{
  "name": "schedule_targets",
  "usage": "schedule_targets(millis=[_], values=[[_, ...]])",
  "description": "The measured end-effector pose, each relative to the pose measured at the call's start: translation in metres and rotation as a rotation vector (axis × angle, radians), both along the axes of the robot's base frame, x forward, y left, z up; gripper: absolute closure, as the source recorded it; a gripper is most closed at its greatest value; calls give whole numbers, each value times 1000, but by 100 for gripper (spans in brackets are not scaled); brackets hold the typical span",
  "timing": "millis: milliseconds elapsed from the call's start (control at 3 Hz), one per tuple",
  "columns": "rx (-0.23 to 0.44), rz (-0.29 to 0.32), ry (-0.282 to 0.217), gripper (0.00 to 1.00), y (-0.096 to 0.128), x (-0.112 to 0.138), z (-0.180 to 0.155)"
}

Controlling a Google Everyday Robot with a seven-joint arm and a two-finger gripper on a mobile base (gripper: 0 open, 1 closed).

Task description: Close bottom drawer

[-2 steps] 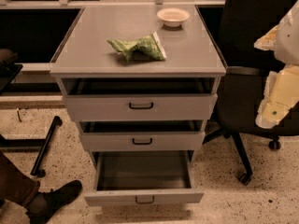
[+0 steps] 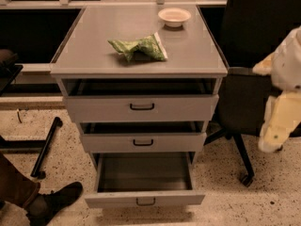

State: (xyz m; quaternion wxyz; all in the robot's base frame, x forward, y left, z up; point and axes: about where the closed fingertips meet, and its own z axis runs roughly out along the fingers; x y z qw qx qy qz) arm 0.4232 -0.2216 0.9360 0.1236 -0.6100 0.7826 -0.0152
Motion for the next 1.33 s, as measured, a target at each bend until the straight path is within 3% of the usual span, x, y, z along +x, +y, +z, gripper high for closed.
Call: schedule_targets(millis=[333,667,1000,1333], values=[[9,12,125,0,-7,-23,-54],[9,12,125,0,-7,-23,-54],[34,7,134,0,-2,-25,-76],[112,57,172,0,20,-36,-140]])
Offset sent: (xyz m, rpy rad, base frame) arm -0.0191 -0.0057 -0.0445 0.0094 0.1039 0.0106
